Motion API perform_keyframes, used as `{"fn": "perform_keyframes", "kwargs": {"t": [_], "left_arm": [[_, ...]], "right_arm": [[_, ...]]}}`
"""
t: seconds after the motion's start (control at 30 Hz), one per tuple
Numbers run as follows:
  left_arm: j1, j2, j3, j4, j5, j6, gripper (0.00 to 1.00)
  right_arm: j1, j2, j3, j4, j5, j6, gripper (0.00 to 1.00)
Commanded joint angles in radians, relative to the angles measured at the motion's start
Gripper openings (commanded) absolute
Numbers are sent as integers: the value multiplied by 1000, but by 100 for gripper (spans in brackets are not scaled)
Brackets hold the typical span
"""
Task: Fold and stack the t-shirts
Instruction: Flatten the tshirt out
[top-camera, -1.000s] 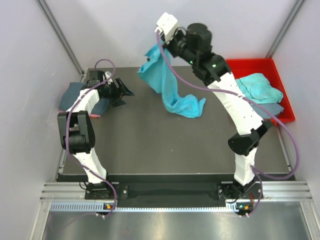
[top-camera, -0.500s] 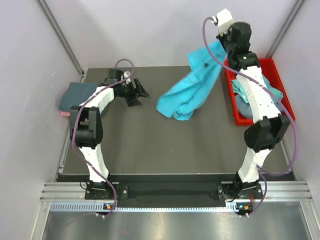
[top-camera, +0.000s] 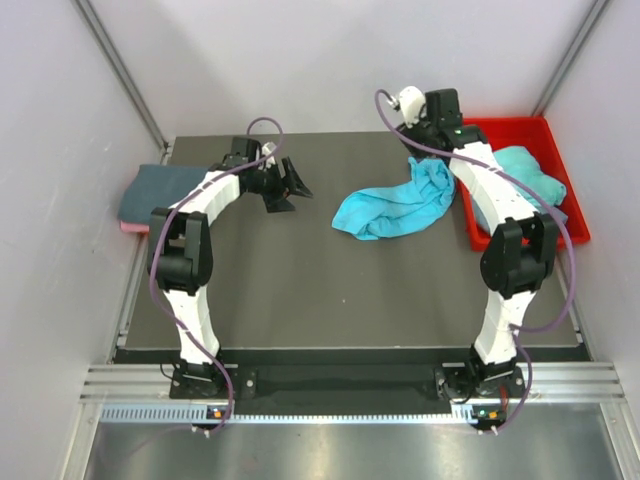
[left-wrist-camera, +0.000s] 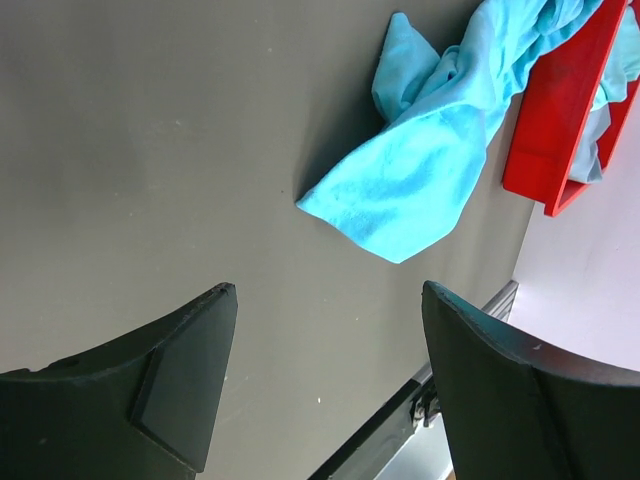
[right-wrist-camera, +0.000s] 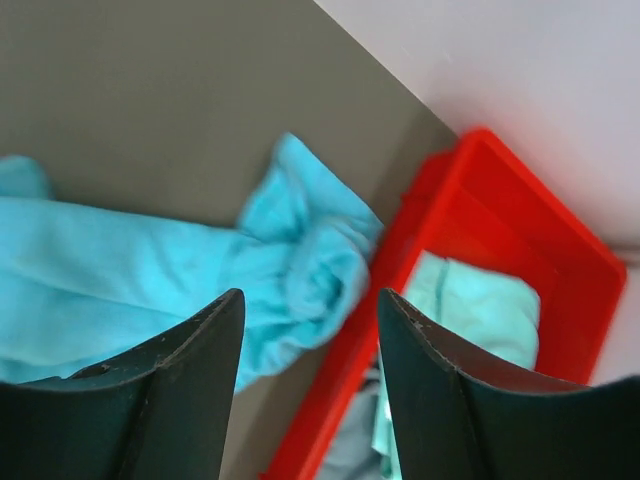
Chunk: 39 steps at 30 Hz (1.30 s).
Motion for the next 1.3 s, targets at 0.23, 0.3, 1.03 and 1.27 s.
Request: {"fn": "perform_keyframes", "kwargs": {"t": [0.23, 0.3, 1.03, 1.27], "left_arm": [[1, -110, -18, -9, -24, 63, 79], [2, -124, -23, -17, -38, 83, 79], [33, -149, -26, -34, -83, 101, 80], [62, -178, -20, -77, -182, 120, 79]], "right_arm": [[137, 86, 83, -73, -288, 15, 54], [168, 118, 85, -74, -279, -28, 54], [340, 158, 56, -215, -380, -306, 57], [439, 185, 51, -245, -381, -380, 57]]}}
